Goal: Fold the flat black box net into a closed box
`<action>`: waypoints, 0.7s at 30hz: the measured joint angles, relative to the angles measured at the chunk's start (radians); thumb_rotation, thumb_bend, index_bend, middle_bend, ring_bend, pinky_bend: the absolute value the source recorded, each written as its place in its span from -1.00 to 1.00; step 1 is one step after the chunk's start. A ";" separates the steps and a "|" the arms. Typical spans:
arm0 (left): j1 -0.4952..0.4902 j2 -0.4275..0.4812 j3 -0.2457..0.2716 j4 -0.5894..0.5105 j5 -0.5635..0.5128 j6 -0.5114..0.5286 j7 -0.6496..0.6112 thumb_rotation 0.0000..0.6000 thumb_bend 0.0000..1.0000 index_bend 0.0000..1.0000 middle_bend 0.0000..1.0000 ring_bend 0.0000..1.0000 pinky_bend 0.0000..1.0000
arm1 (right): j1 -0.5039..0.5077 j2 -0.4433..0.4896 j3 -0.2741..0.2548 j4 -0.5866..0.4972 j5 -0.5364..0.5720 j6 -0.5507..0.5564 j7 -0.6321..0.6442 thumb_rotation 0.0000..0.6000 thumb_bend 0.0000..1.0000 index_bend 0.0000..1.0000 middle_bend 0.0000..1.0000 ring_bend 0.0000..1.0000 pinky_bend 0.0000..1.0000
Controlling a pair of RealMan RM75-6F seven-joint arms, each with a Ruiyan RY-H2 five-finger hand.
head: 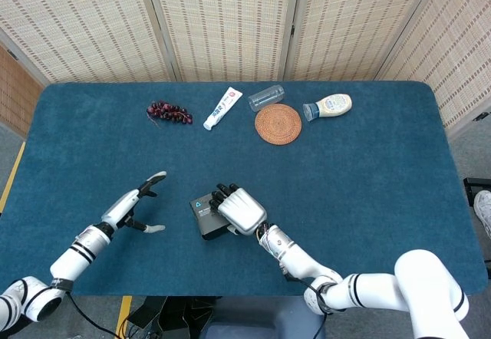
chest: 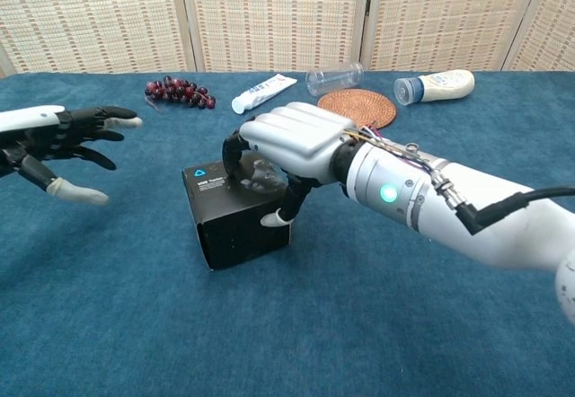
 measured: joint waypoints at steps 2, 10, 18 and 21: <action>0.021 0.027 -0.007 -0.024 -0.018 0.020 0.042 1.00 -0.72 -1.00 -1.00 -1.00 -0.61 | -0.003 0.001 0.002 -0.003 -0.001 -0.001 -0.004 1.00 -0.55 -0.32 -0.27 -0.62 -0.41; 0.088 0.102 -0.025 -0.095 -0.071 0.072 0.168 1.00 -0.72 -1.00 -1.00 -1.00 -0.61 | -0.019 0.011 0.010 -0.020 -0.023 0.015 -0.009 1.00 -0.55 -0.35 -0.43 -0.62 -0.41; 0.149 0.152 -0.043 -0.142 -0.113 0.135 0.312 1.00 -0.72 -1.00 -1.00 -1.00 -0.61 | -0.093 0.100 0.018 -0.128 -0.068 0.124 0.049 1.00 -0.55 -0.52 -0.57 -0.63 -0.41; 0.177 0.170 -0.052 -0.165 -0.140 0.170 0.390 1.00 -0.72 -1.00 -1.00 -1.00 -0.61 | -0.148 0.163 0.011 -0.196 -0.085 0.179 0.108 1.00 -0.52 -0.52 -0.54 -0.63 -0.41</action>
